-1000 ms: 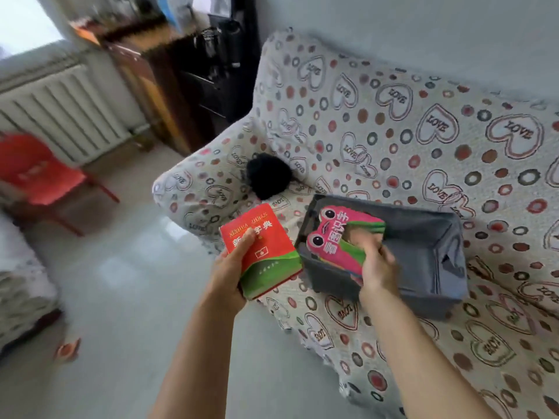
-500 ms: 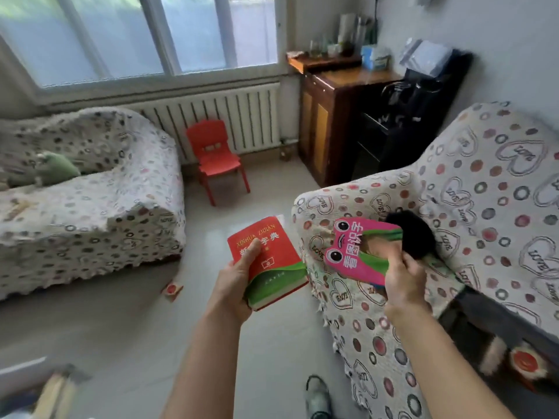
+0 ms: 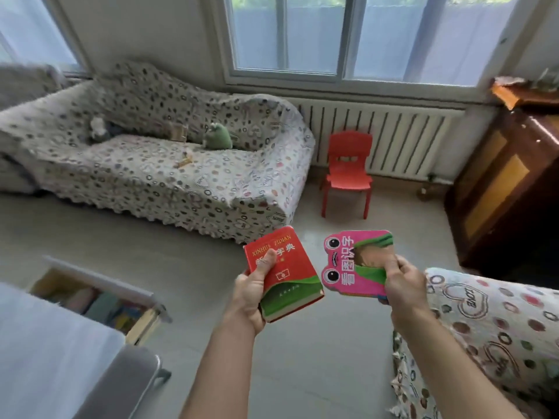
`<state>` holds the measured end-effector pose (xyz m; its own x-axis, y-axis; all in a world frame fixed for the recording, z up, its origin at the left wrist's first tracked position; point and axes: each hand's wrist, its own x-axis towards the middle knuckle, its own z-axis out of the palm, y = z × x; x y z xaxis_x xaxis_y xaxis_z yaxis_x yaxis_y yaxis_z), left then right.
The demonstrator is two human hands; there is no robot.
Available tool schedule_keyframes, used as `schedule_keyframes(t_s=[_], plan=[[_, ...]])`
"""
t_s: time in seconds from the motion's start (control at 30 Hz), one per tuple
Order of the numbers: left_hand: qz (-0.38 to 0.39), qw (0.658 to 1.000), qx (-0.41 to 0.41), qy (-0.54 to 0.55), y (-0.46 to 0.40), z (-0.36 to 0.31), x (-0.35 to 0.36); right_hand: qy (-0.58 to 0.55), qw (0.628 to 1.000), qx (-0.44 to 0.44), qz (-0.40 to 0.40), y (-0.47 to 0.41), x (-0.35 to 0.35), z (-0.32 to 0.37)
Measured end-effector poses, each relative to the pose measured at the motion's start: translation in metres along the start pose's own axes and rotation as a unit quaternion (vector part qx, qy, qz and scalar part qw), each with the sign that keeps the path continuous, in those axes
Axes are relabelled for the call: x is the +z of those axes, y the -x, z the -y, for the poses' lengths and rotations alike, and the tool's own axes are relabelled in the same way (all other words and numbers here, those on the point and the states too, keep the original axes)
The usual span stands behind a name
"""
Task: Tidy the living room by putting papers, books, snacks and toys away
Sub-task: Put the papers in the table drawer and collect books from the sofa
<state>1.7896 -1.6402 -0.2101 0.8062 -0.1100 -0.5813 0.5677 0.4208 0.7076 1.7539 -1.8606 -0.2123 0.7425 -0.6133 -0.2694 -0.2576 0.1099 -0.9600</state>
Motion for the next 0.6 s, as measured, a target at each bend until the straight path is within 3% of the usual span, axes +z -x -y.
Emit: schedule_keyframes(t_s=[0.3, 0.6], plan=[[-0.128, 0.988, 0.061, 0.056, -0.044, -0.067, -0.084, 0.048, 0.973, 0.004, 0.226, -0.028, 0.178, 0.010], [-0.216, 0.969, 0.082, 0.085, -0.115, -0.144, -0.202, 0.084, 0.927, 0.001, 0.366, -0.022, 0.382, 0.006]])
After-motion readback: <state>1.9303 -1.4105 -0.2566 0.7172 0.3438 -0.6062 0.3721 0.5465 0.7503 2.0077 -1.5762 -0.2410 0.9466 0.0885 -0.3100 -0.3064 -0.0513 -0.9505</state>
